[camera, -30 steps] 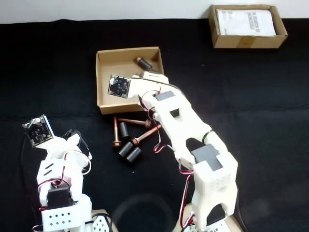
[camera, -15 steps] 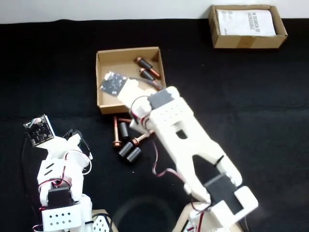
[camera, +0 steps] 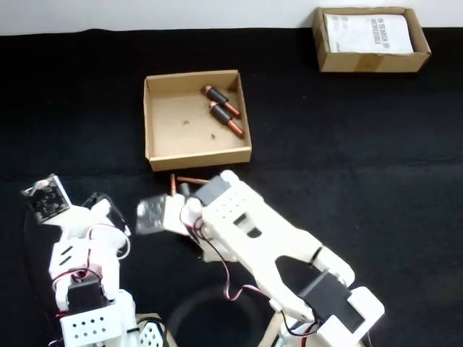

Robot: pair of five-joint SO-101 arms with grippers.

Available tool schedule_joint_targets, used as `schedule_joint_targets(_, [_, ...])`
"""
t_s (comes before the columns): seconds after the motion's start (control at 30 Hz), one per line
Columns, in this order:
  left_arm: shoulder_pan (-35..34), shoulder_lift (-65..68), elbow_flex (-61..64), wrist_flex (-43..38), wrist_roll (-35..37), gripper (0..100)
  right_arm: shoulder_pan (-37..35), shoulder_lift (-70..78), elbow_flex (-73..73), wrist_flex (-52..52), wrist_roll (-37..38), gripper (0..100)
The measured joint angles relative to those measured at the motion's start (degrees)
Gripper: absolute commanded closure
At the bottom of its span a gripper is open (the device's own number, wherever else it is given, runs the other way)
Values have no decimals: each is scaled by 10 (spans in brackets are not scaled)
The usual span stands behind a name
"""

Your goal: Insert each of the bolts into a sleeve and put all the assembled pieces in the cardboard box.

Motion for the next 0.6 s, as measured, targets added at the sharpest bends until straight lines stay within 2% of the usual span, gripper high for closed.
schedule_joint_targets(0.1, [-8,0,0,-2,0,991,0,0,21,-53,50,779])
schedule_joint_targets(0.23, [-8,0,0,-2,0,991,-11,0,25,-107,82,779])
schedule_joint_targets(0.6, [-13,0,0,-2,0,991,-33,0,29,-121,86,779])
